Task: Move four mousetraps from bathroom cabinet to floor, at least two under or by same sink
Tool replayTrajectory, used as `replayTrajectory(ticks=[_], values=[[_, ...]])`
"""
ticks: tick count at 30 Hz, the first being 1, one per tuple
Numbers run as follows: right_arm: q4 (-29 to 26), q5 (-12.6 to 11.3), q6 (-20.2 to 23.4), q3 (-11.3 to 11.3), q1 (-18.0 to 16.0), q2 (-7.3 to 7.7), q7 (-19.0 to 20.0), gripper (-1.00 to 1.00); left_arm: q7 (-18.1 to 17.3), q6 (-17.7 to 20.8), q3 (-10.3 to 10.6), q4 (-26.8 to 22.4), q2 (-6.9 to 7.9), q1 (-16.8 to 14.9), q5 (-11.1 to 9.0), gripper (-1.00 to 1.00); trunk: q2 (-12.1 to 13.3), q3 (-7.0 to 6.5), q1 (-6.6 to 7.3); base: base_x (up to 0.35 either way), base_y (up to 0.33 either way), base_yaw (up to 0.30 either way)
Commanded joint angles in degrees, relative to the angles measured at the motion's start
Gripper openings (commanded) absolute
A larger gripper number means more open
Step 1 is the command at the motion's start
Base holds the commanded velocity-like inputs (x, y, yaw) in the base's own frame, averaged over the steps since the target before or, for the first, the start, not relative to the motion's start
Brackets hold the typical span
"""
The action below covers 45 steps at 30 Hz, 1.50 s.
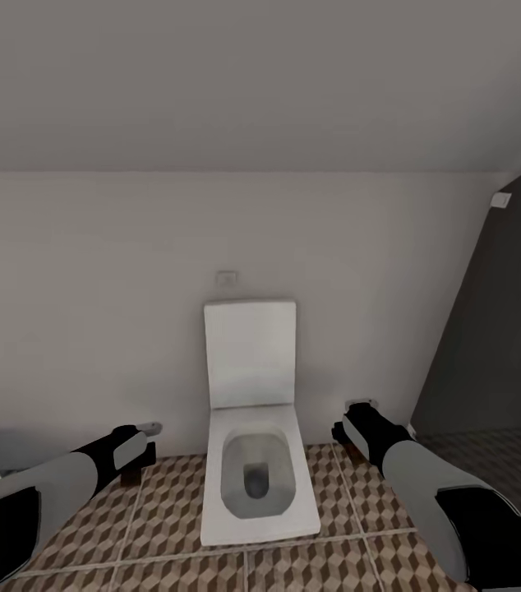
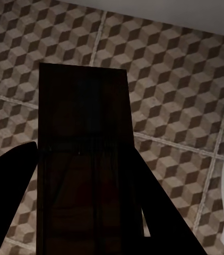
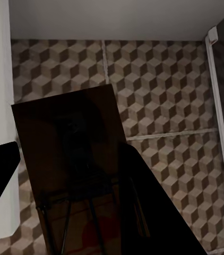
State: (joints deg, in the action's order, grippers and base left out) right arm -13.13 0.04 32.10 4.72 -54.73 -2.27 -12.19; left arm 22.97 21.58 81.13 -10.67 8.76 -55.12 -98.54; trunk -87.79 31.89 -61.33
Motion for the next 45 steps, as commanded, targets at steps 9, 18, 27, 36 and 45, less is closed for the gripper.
replayTrajectory(ticks=[9,18,27,36,45], values=[[-0.27,0.05,0.48,0.5,-0.03,0.09,-0.28,-1.0,0.41,0.12,0.26,-0.22,0.13,-0.06,-0.26,-1.0,-3.66,1.68,-1.98,0.0,0.0,0.0],[-0.29,0.05,0.42,0.35,-0.03,0.33,-0.2,-1.0,0.41,0.12,0.26,-0.22,0.12,-0.06,-0.25,-1.0,-7.27,3.3,-3.96,0.0,0.0,0.0],[-0.24,0.05,0.42,0.51,-0.03,0.34,-0.2,-1.0,0.41,0.12,0.26,-0.22,0.12,-0.07,-0.25,-1.0,-10.88,4.91,-5.93,0.0,0.0,0.0],[-0.37,0.28,-0.06,0.64,-0.03,0.13,-0.1,-1.0,0.25,-0.09,0.26,-0.57,-0.43,0.09,-0.35,-1.0,-12.87,5.81,-7.03,0.0,0.0,0.0],[-0.31,0.14,-0.03,0.63,-0.03,0.41,-0.07,-1.0,0.23,-0.12,0.18,-0.73,-0.5,0.19,-0.5,-1.0,-12.87,5.81,-7.03,0.0,0.0,0.0]])
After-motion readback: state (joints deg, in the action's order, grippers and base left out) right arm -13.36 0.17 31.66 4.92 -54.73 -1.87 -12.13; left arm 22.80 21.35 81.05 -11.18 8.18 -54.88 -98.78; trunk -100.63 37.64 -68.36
